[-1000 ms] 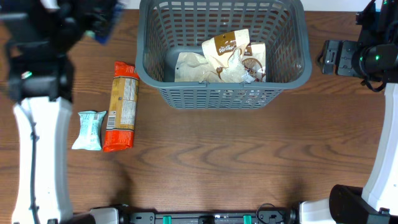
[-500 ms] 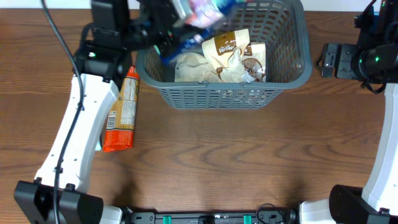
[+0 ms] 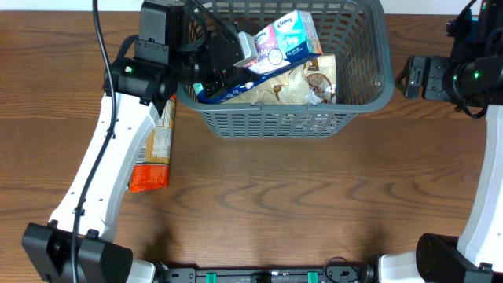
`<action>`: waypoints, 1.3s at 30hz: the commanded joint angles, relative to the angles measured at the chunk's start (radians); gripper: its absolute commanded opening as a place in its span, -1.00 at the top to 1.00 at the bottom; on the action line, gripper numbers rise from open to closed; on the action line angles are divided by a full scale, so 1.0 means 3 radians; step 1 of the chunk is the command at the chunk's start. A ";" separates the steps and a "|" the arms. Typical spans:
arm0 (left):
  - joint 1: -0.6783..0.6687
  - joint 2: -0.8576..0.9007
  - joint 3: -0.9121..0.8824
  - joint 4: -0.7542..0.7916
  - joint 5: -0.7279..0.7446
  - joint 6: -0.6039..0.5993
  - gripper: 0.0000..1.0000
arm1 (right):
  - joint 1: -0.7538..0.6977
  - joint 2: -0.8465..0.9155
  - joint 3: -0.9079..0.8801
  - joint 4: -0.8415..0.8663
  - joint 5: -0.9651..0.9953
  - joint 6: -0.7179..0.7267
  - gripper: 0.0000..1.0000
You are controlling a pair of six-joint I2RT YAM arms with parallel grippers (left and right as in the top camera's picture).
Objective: Pack container
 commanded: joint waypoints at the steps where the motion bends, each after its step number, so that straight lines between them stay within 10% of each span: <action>1: 0.0014 0.0019 0.0029 0.0018 -0.0052 0.0066 -0.63 | 0.0022 -0.0008 0.0034 -0.0027 -0.0037 0.0057 -0.99; 11: 0.0022 0.0019 0.0029 0.0359 -0.0079 -0.0024 -0.96 | 0.0037 -0.0008 0.0034 -0.0088 -0.0037 0.0057 -0.98; 20: 0.0360 -0.0120 0.0034 0.1768 -0.1383 -0.1943 -0.97 | 0.0037 -0.0008 0.0034 -0.0072 -0.0036 0.0056 -0.99; 28: 0.1120 -0.0211 0.0034 0.0895 -0.2501 -0.3091 -0.97 | 0.0037 -0.0008 0.0034 0.0001 -0.0036 0.0056 -0.98; 39: 0.2004 -0.0182 -0.0061 -0.1044 -0.2570 -0.3101 -0.98 | 0.0037 -0.0008 0.0034 0.0023 -0.0037 0.0057 -0.98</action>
